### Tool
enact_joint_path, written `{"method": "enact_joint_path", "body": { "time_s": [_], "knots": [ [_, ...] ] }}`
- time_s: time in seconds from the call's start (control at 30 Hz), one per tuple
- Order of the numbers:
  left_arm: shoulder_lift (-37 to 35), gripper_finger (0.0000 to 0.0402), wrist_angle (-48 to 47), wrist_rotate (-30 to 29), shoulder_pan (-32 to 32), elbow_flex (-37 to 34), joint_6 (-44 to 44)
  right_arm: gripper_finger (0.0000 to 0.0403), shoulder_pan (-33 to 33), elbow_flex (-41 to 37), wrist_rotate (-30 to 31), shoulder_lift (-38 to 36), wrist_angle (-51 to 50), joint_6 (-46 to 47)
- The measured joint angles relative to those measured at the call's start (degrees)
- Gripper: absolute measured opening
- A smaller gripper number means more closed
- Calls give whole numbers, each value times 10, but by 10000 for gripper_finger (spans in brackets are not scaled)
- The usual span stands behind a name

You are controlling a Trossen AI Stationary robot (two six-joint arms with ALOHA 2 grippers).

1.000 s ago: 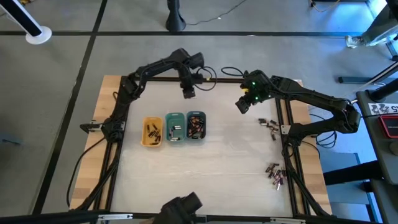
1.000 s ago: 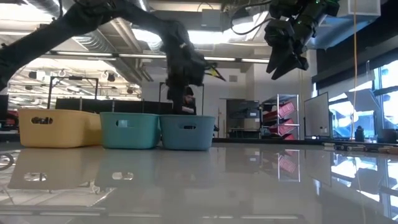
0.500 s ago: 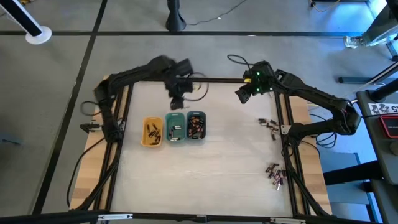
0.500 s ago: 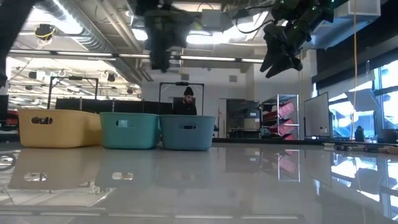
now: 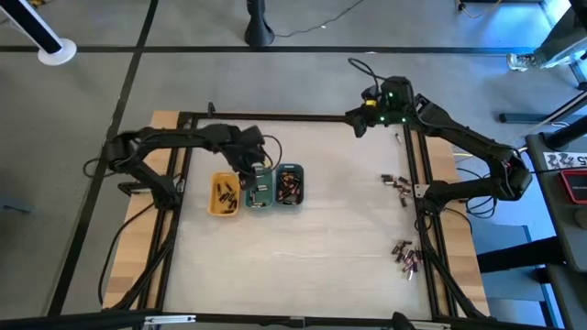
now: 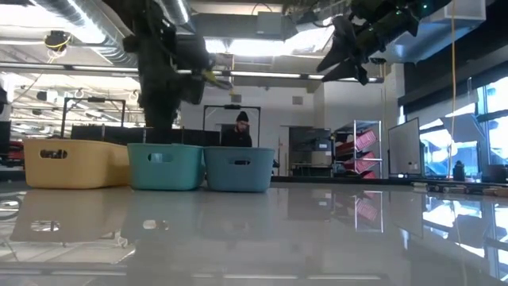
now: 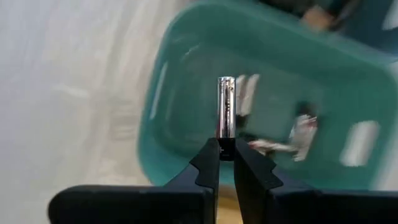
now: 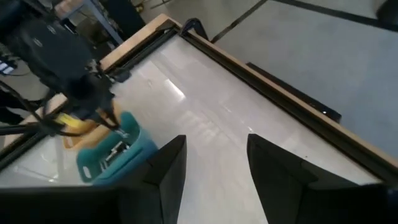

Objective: Sort batteries
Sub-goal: Put the silver battery into the green bin

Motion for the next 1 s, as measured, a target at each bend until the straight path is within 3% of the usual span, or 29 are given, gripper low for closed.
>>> {"method": "enact_joint_path", "body": {
  "time_s": [0.1, 0.3, 0.57, 0.83, 1.0],
  "knots": [
    [23, 23, 1, -26, -1, -3, 10, 172, -5, 0, -11, 0, -1, 14],
    [53, 23, 51, -27, -4, -2, 36, 172, -4, 0, -15, 0, -2, 31],
    [90, 23, 51, -26, -7, -2, 75, 172, -4, 0, -16, 0, -16, 43],
    [93, 24, 52, -26, -10, -2, 91, 172, -4, 0, 0, 0, -16, 42],
    [93, 49, 52, -26, -17, -2, 90, 172, -4, 0, 10, 0, -15, 28]
  ]
}}
